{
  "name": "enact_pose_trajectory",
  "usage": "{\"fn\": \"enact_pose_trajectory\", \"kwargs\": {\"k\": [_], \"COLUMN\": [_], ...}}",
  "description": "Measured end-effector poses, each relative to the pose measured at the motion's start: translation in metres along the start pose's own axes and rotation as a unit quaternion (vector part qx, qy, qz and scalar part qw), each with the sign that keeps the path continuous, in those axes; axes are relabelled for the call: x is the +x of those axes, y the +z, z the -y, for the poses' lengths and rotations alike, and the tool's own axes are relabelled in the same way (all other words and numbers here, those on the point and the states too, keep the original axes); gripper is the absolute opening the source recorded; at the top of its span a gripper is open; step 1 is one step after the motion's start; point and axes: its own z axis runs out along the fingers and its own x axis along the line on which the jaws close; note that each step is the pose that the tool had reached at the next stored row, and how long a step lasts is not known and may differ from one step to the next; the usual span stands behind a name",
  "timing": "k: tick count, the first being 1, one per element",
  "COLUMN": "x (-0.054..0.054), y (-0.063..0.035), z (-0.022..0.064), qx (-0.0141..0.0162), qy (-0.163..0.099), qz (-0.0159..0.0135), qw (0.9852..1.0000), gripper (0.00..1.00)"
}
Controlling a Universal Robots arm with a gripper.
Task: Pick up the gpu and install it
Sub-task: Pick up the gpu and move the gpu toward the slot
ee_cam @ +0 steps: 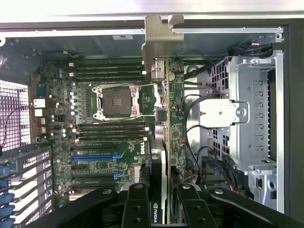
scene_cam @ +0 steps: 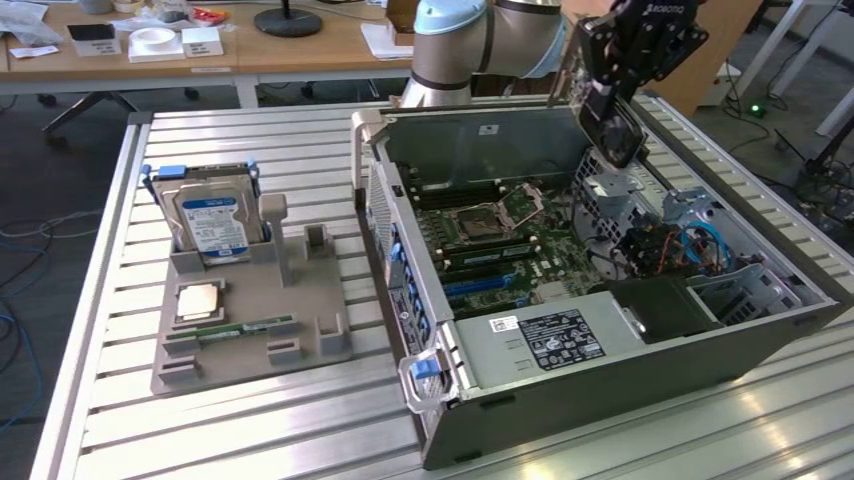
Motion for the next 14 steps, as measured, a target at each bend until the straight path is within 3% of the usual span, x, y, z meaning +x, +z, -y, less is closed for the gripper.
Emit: {"fn": "enact_pose_trajectory", "kwargs": {"k": [8,14], "x": [-0.002,-0.002], "y": [0.0005,0.0111], "z": [0.0057,0.0063], "qx": [0.0001,0.0001], "qy": [0.000,0.000], "qz": [0.0000,-0.0001], "qw": [1.0000,1.0000], "gripper": [0.27,0.27]}}
